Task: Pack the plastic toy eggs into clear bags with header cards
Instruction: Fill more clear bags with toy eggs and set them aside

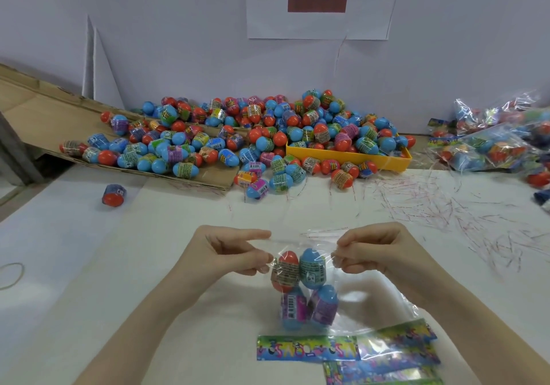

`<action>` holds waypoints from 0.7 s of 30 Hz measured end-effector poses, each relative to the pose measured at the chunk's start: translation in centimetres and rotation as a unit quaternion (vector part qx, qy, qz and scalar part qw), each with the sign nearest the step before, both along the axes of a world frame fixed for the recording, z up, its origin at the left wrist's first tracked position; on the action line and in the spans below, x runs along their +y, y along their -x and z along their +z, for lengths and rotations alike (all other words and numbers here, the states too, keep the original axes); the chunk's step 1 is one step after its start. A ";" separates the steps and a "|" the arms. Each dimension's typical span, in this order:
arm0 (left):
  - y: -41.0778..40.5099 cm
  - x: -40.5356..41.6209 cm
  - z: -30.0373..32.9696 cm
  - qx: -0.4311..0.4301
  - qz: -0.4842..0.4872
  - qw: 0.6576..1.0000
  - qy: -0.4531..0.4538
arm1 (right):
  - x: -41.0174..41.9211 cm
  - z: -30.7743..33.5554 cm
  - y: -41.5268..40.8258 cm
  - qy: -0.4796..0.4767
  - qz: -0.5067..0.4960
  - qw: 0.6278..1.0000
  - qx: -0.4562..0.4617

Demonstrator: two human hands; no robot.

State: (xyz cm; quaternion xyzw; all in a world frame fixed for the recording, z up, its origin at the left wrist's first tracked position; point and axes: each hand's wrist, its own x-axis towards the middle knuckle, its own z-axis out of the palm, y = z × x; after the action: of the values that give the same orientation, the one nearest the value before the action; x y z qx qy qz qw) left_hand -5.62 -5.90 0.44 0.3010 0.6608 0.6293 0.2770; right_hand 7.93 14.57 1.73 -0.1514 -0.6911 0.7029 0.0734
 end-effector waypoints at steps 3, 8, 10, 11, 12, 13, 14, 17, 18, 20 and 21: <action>0.4 0.1 0.0 -0.011 -0.006 1.000 0.001 | 0.1 -0.3 0.1 -0.024 0.013 0.999 0.019; 1.1 0.0 -0.8 -0.032 -0.021 0.999 0.008 | 0.2 -0.2 0.4 -0.077 0.056 0.994 0.048; 1.2 -0.1 -1.1 -0.040 -0.031 0.999 -0.002 | 0.3 -0.1 0.4 -0.091 0.068 0.992 0.054; 1.3 -0.1 -1.2 -0.039 -0.038 0.999 -0.006 | 0.3 -0.1 0.5 -0.100 0.072 0.991 0.059; 1.3 -0.1 -1.3 -0.036 -0.044 0.998 -0.009 | 0.2 -0.1 0.5 -0.111 0.075 0.989 0.065; 1.3 -0.1 -1.4 -0.032 -0.052 0.998 -0.013 | 0.2 -0.1 0.5 -0.124 0.077 0.987 0.070; 1.3 -0.1 -1.4 -0.026 -0.058 0.998 -0.016 | 0.1 -0.1 0.5 -0.139 0.077 0.984 0.075; 1.4 0.0 -1.6 -0.013 -0.060 0.998 -0.016 | 0.1 0.0 0.5 -0.206 0.072 0.972 0.086; 1.4 0.0 -1.7 -0.015 -0.061 0.998 -0.014 | 0.1 0.0 0.6 -0.230 0.069 0.967 0.090; 1.5 -0.1 -1.8 -0.024 -0.061 0.998 -0.009 | 0.1 0.0 0.7 -0.266 0.064 0.957 0.096; 1.5 -0.1 -1.8 -0.027 -0.059 0.998 -0.009 | 0.0 0.0 0.7 -0.280 0.063 0.953 0.101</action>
State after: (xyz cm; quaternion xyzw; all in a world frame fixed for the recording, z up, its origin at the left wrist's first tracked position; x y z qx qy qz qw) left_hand -7.11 -5.99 -1.37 0.3248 0.6286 0.6255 0.3288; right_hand 7.26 14.58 1.76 -0.0087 -0.8572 0.4961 0.1380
